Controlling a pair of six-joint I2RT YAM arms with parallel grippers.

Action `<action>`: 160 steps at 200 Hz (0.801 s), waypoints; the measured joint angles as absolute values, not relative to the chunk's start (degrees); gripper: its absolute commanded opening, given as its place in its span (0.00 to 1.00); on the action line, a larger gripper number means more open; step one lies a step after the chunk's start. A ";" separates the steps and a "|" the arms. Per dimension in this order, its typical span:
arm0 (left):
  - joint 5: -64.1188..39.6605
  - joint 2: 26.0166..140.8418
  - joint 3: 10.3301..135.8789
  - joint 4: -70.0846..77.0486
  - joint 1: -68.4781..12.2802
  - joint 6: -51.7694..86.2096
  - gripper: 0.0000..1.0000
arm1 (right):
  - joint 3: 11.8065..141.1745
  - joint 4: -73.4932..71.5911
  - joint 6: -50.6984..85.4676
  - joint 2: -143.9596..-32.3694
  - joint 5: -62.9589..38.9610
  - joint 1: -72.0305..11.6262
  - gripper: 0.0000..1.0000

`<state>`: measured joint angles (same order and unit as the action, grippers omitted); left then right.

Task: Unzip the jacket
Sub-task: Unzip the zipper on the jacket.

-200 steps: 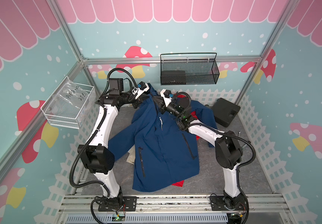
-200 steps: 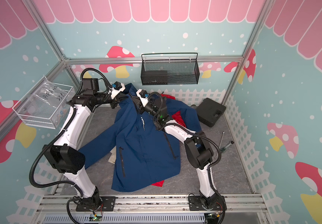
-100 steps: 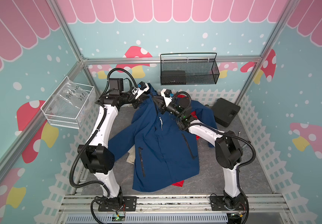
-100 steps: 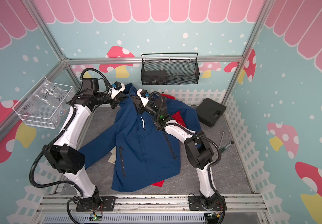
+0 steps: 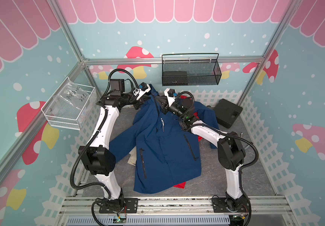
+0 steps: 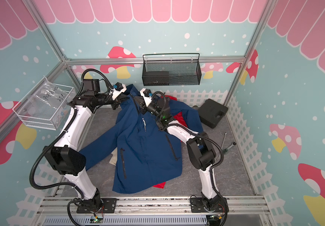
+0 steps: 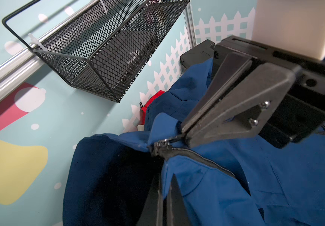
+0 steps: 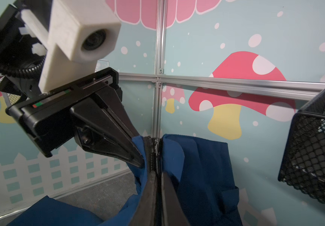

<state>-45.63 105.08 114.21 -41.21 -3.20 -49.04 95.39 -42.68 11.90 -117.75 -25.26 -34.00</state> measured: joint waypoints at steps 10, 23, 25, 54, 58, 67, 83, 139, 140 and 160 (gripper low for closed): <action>-45.63 105.08 114.21 -41.12 -3.25 -49.04 0.00 | 95.39 -42.74 11.84 -117.75 -25.32 -34.00 0.03; -45.65 105.08 114.21 -41.04 -3.25 -49.04 0.00 | 95.39 -42.83 11.86 -117.75 -25.36 -34.00 0.00; -45.63 105.08 114.21 -41.04 -3.25 -49.04 0.00 | 95.39 -42.85 11.86 -117.75 -25.36 -34.00 0.00; -45.67 105.08 114.21 -41.01 -3.25 -49.01 0.00 | 95.39 -42.83 11.22 -117.75 -25.45 -34.00 0.00; -45.65 105.08 114.21 -41.01 -3.25 -49.01 0.00 | 95.39 -42.83 11.05 -117.75 -25.45 -34.00 0.00; -45.65 105.08 114.21 -40.99 -3.25 -49.01 0.00 | 95.37 -42.83 10.41 -117.75 -25.32 -34.00 0.00; -45.63 105.08 114.21 -40.93 -3.25 -48.97 0.00 | 95.11 -42.87 8.69 -117.64 -24.60 -34.02 0.00; -45.63 105.10 115.39 -41.39 -3.92 -46.00 0.00 | 89.52 -43.79 -1.21 -113.40 -17.32 -35.29 0.00; -45.65 105.10 115.42 -41.39 -3.95 -45.95 0.00 | 89.47 -43.81 -1.34 -113.36 -17.26 -35.31 0.00; -45.76 105.10 115.96 -41.41 -4.21 -45.10 0.00 | 88.31 -44.05 -5.80 -112.20 -14.28 -35.97 0.00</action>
